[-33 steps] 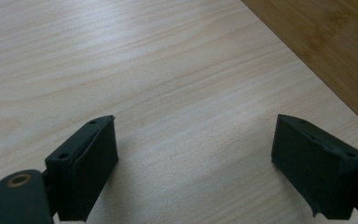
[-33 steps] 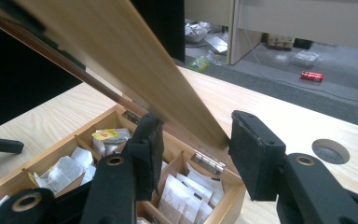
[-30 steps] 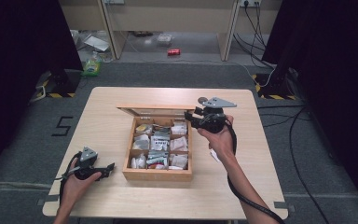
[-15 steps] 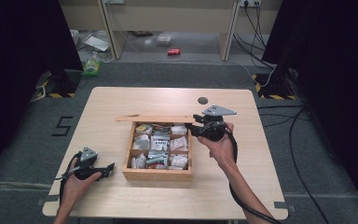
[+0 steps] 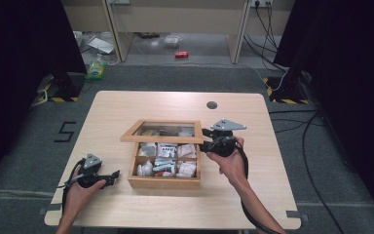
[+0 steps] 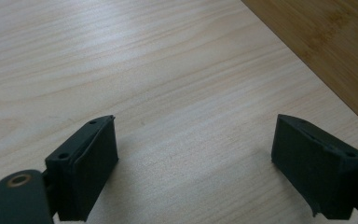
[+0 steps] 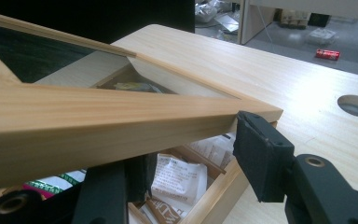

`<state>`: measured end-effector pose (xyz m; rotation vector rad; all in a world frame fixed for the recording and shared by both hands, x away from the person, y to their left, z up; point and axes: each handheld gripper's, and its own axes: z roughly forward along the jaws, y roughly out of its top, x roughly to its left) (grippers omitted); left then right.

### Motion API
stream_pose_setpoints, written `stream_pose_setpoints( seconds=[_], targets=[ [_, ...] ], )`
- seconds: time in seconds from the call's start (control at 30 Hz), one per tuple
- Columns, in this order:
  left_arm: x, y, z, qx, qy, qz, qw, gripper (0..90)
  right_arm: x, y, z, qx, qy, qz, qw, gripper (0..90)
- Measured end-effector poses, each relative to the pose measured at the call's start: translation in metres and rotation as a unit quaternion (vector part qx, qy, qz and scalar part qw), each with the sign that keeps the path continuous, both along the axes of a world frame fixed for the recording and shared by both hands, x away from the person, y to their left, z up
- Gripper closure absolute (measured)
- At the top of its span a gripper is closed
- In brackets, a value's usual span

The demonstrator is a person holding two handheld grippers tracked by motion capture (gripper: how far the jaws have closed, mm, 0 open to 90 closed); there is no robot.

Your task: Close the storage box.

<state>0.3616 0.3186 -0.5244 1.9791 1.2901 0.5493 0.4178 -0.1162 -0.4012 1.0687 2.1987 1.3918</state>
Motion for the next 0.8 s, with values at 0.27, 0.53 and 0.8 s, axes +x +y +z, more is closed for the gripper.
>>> stream_pose_setpoints(
  seconds=[0.27,0.53,0.8],
  targets=[
    [0.0,0.0,0.0,0.0,0.0,0.0,1.0,13.7,-0.006,0.0,-0.007,0.003,0.007,-0.004,1.0,49.8],
    [0.0,0.0,0.0,0.0,0.0,0.0,1.0,13.7,-0.012,0.0,-0.013,-0.006,0.007,0.002,1.0,48.5],
    [0.0,0.0,0.0,0.0,0.0,0.0,1.0,13.7,-0.021,0.0,-0.012,-0.008,0.001,0.008,0.9999,47.8]
  ],
)
